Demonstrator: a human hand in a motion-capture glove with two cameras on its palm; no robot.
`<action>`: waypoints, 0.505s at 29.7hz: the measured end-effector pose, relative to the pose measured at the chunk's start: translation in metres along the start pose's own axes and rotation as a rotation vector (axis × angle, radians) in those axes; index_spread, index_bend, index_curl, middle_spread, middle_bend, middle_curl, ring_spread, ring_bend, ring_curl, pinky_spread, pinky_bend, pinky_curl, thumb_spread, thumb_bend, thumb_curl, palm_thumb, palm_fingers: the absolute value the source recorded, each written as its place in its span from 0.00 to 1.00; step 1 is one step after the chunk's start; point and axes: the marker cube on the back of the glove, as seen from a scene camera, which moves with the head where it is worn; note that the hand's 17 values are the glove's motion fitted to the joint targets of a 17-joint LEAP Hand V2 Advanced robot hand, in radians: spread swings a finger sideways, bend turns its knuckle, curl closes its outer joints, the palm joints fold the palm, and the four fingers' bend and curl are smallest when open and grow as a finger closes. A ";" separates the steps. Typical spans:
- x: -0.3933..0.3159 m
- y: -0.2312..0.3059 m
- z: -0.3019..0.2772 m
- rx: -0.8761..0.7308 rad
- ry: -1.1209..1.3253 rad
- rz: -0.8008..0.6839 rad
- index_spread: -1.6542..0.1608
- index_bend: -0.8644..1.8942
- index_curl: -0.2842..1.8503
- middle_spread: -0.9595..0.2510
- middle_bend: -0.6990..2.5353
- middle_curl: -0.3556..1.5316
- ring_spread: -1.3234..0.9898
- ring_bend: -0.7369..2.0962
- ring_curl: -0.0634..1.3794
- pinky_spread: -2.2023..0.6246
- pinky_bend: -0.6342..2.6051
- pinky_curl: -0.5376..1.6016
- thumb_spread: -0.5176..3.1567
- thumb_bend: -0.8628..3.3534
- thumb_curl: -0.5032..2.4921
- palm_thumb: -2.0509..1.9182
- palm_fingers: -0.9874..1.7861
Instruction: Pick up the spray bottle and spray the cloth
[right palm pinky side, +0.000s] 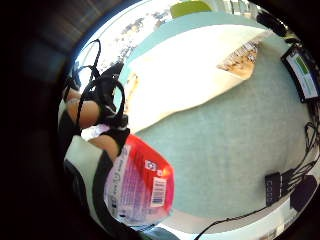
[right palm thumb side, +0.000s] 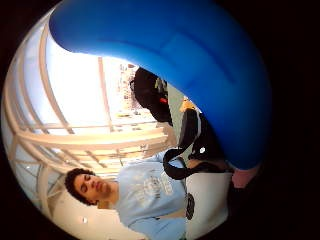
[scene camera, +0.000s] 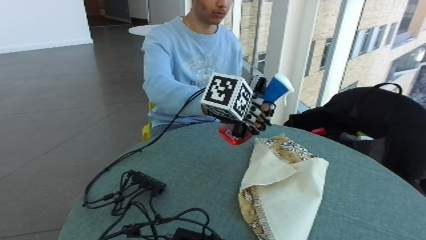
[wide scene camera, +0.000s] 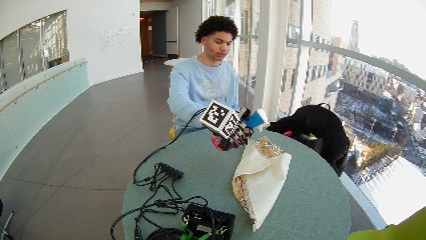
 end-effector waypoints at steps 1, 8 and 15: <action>-0.009 -0.001 0.007 0.018 -0.018 -0.040 0.81 0.35 0.26 0.74 0.36 0.43 0.56 0.48 0.32 0.81 0.29 0.43 0.43 0.20 0.34 0.72 0.77; -0.074 0.003 0.077 0.093 -0.121 -0.288 0.81 0.35 0.26 0.75 0.36 0.43 0.56 0.47 0.32 0.81 0.29 0.42 0.43 0.20 0.34 0.72 0.76; -0.115 0.004 0.150 0.104 -0.230 -0.432 0.81 0.35 0.26 0.75 0.35 0.43 0.55 0.46 0.31 0.81 0.29 0.42 0.44 0.20 0.34 0.72 0.76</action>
